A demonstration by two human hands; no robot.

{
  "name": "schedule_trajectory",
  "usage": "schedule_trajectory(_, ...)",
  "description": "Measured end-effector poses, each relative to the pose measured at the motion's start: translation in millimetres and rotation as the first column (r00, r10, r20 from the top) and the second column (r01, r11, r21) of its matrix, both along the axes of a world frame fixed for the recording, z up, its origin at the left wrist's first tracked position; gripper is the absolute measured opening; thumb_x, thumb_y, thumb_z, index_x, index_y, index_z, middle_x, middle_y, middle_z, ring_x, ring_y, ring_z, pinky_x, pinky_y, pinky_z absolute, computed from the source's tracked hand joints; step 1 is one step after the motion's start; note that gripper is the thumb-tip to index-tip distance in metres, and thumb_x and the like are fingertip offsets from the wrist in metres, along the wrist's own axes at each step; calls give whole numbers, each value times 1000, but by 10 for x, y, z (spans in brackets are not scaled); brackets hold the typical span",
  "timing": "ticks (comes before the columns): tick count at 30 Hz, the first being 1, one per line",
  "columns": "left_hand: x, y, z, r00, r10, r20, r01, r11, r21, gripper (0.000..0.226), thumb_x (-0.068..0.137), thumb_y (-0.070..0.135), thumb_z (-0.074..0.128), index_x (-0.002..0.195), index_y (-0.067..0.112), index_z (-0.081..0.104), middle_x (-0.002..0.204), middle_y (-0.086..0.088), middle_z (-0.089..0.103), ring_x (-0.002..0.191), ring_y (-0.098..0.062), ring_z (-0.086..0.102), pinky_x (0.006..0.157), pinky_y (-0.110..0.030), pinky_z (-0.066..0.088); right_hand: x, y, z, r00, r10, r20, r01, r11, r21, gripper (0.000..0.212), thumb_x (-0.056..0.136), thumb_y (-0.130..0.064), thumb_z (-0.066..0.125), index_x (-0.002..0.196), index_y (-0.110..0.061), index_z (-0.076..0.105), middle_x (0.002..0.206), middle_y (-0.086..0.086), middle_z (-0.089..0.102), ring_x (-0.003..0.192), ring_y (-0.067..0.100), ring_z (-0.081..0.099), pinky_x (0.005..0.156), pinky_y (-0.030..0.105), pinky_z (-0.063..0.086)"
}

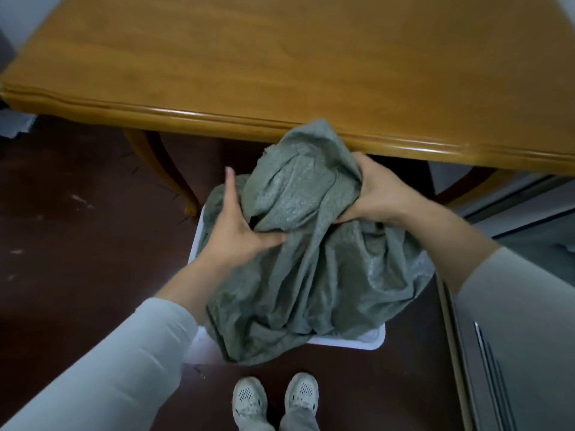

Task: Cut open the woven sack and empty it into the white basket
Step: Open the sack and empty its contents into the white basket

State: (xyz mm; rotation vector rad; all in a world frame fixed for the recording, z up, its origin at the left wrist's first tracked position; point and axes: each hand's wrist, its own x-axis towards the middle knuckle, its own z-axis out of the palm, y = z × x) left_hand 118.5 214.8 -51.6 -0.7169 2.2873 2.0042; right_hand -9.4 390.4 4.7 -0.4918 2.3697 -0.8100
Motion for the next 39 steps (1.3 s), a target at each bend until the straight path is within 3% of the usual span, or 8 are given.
schedule_trajectory(5,-9,-233,68,998,46,42,-31,956,-291,85,64,8,83,139,11,43,118,8,57,117,-10,54,101,-28,43,-48,305,291,967,-15,255,8,999,32,119,52,-9,88,147,-26,18,116,-16,47,119,12,46,95,28,38)
schedule_trajectory(11,-63,-316,437,966,223,-128,-256,883,-394,38,74,13,76,111,12,67,98,5,65,97,-14,62,85,-33,51,-181,412,769,897,-128,-423,180,980,85,103,61,-19,84,144,-26,24,136,3,51,123,28,50,97,38,44)
schedule_trajectory(15,25,-310,507,975,214,-58,-215,854,-474,25,83,13,64,107,10,68,97,-8,70,95,-24,63,79,-36,51,-130,556,723,887,-122,-445,198,972,128,65,70,-16,74,130,-15,48,124,11,61,113,31,57,89,38,49)
schedule_trajectory(18,51,-298,539,952,286,-111,-306,871,-384,24,82,12,66,106,13,68,90,-1,66,90,-19,62,76,-34,50,-120,620,830,805,-334,-489,302,942,-146,46,72,-8,68,117,-12,59,111,8,67,104,26,61,88,37,50)
schedule_trajectory(25,-16,-242,674,934,322,-152,-354,884,-305,26,82,4,59,89,29,62,78,15,62,87,-16,62,76,-36,52,-77,574,1025,811,-387,-439,310,920,-239,24,73,-3,65,97,-2,65,97,13,71,93,28,64,83,44,53)
schedule_trajectory(30,45,-177,686,950,301,-83,-312,928,-203,21,83,12,63,100,23,62,94,0,67,99,-25,62,86,-43,52,-58,584,1019,893,-317,-319,319,947,-47,15,72,2,62,86,-1,64,92,18,69,89,33,63,79,47,52)
schedule_trajectory(34,-27,-144,636,966,259,7,-257,963,-85,29,73,34,65,99,45,61,121,-11,63,113,-32,58,97,-53,47,-67,514,794,913,-252,-320,251,967,-43,20,78,1,58,95,-3,66,100,8,63,96,21,58,74,23,41)
schedule_trajectory(39,-18,190,565,995,69,73,-93,909,406,90,89,11,58,145,45,-3,146,10,32,122,-11,47,106,-42,39,156,211,219,998,61,-7,-59,991,117,26,85,-9,56,109,-15,63,120,-5,47,116,17,46,108,34,34)
